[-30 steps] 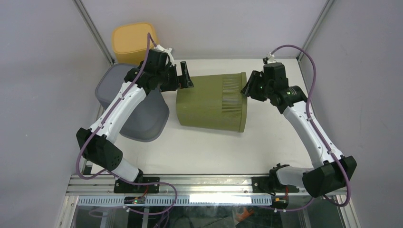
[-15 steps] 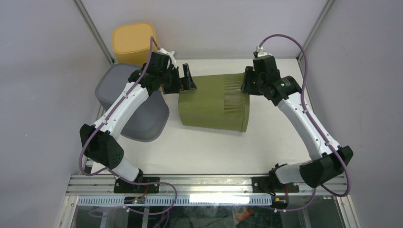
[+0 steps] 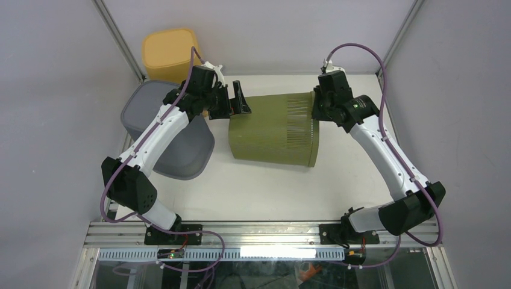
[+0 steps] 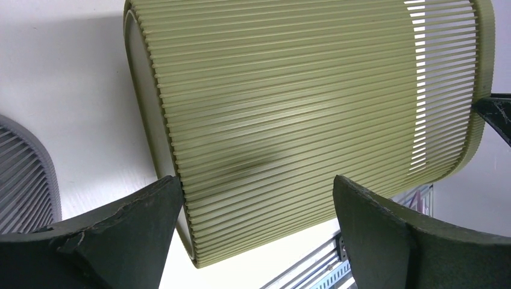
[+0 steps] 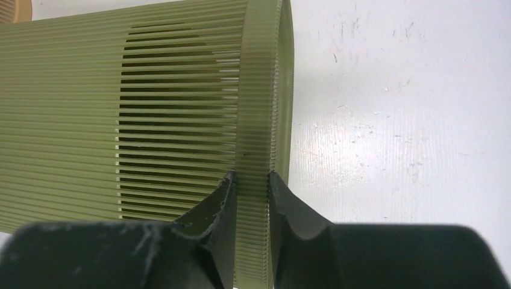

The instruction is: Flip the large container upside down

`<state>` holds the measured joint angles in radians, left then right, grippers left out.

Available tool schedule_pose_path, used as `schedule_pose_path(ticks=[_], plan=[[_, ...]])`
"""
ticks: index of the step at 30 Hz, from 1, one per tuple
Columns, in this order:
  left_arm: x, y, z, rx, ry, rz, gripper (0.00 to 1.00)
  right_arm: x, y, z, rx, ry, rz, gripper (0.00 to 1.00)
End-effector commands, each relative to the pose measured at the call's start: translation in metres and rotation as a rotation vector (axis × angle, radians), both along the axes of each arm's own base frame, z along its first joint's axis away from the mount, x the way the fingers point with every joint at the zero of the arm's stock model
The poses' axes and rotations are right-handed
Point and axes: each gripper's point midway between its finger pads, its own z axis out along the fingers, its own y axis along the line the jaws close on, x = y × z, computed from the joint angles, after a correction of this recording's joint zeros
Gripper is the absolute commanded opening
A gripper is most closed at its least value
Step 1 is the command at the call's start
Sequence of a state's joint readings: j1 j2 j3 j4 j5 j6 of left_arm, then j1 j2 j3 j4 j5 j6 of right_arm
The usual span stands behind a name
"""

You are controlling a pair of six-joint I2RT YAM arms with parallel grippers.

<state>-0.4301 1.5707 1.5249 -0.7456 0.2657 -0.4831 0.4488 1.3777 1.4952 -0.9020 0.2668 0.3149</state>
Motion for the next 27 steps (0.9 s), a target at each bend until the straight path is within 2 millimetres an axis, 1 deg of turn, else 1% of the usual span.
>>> schedule_pose_path(ticks=[1, 4, 8, 12, 16, 18, 21, 24, 27], plan=[[-0.005, -0.015, 0.02, -0.092, -0.023, -0.052, 0.99, 0.004, 0.002, 0.012, 0.0, -0.039, 0.005, 0.19], [-0.009, -0.022, 0.03, -0.133, -0.03, -0.095, 0.99, 0.003, 0.004, 0.008, 0.01, -0.03, 0.01, 0.18], [-0.011, -0.029, 0.052, -0.19, -0.063, -0.121, 0.99, 0.003, 0.011, 0.0, 0.031, -0.011, 0.026, 0.18], [-0.014, -0.038, 0.09, -0.283, -0.127, -0.158, 0.99, 0.001, 0.015, -0.011, 0.048, 0.015, 0.031, 0.18], [-0.017, -0.055, 0.131, -0.421, -0.165, -0.222, 0.99, 0.001, 0.021, -0.017, 0.077, 0.029, 0.04, 0.17], [-0.017, -0.058, 0.152, -0.464, -0.205, -0.238, 0.99, 0.001, 0.023, -0.017, 0.093, 0.023, 0.037, 0.16], [-0.017, -0.061, 0.175, -0.503, -0.255, -0.258, 0.99, 0.0, 0.026, -0.02, 0.122, 0.019, 0.035, 0.15], [-0.018, -0.064, 0.182, -0.529, -0.263, -0.28, 0.99, -0.001, 0.03, -0.025, 0.149, 0.028, 0.031, 0.15], [-0.019, -0.071, 0.178, -0.551, -0.241, -0.299, 0.99, -0.002, 0.036, -0.034, 0.195, 0.04, 0.021, 0.14]])
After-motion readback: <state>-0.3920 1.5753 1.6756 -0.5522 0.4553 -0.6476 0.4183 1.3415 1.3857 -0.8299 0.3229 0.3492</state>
